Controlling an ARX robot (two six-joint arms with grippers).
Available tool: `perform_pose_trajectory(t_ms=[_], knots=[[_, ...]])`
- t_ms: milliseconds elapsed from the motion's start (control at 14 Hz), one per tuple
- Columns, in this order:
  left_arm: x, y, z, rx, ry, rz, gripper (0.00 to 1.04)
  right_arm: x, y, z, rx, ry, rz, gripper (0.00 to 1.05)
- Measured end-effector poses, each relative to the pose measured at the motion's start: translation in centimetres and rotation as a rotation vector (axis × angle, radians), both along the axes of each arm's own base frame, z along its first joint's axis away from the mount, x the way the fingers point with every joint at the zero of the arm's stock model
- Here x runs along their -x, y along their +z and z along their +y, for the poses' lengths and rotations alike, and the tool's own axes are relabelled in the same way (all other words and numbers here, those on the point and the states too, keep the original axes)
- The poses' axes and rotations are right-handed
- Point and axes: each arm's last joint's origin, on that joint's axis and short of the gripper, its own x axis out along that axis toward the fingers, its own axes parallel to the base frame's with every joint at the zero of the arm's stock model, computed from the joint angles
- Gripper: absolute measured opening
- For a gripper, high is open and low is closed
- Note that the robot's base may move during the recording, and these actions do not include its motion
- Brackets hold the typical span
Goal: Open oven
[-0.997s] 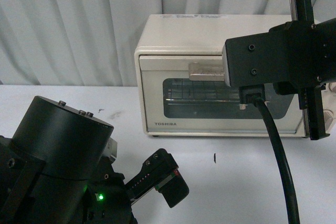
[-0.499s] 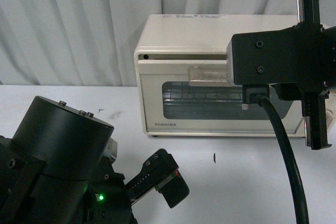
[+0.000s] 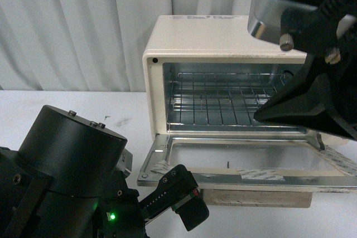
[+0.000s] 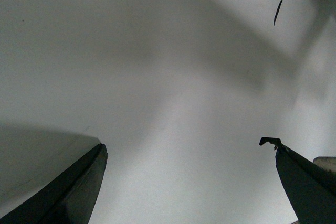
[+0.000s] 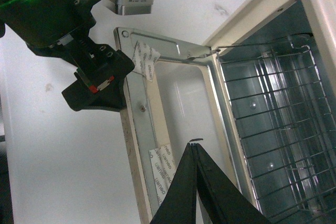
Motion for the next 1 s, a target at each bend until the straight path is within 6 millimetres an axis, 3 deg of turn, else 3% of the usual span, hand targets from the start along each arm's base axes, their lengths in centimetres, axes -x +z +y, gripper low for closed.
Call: perform_pose_trajectory(t_ms=[214, 356, 641, 784, 855, 997], knots=[[0.0, 0.0, 0.0, 0.000, 0.000, 0.000, 0.98, -0.3, 0.6, -0.4, -0.008, -0.018, -0.015, 0.02], [0.0, 0.0, 0.0, 0.000, 0.000, 0.000, 0.98, -1.0, 2.4, -0.8, -0.032, -0.045, -0.115, 0.25], [0.0, 0.0, 0.0, 0.000, 0.000, 0.000, 0.98, -0.9, 2.4, -0.8, -0.031, -0.043, -0.112, 0.67], [0.0, 0.0, 0.0, 0.000, 0.000, 0.000, 0.98, -0.9, 2.4, -0.8, -0.031, -0.043, -0.112, 0.94], [0.0, 0.0, 0.0, 0.000, 0.000, 0.000, 0.98, -1.0, 2.4, -0.8, -0.031, -0.043, -0.112, 1.00], [0.0, 0.0, 0.0, 0.000, 0.000, 0.000, 0.98, -1.0, 2.4, -0.8, -0.031, -0.043, -0.112, 0.98]])
